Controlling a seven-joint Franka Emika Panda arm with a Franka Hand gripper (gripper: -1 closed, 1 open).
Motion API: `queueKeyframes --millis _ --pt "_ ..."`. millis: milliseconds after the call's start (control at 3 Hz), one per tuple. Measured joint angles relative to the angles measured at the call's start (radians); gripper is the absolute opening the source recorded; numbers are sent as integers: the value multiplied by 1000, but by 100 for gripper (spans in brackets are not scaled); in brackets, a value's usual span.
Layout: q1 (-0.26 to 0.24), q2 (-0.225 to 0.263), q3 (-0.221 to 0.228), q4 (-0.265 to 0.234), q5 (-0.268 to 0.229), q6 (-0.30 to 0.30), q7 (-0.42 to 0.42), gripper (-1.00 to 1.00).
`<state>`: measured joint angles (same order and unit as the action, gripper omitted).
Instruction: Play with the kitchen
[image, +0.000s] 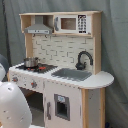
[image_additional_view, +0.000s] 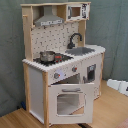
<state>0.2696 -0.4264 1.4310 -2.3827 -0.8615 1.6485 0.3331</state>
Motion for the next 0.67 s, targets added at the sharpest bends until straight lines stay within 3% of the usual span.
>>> queueKeyframes --millis 667 --pt "-12 -135 21 -37 105 99 -129 100"
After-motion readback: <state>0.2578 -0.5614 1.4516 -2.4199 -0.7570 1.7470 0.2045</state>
